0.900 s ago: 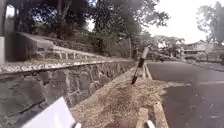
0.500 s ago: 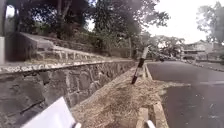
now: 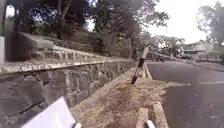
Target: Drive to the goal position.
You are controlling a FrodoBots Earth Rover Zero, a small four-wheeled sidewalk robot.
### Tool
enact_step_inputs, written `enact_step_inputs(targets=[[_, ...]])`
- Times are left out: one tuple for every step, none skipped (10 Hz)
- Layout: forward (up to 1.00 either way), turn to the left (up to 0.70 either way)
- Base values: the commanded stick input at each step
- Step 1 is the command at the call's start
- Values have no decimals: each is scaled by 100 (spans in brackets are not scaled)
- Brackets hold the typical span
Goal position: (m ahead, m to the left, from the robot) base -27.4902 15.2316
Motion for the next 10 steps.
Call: enact_step_inputs(targets=[[0, -45], [0, -45], [0, -45], [0, -45], [0, -45], [0, -45], [0, -45], [0, -45], [0, -45], [0, -45]])
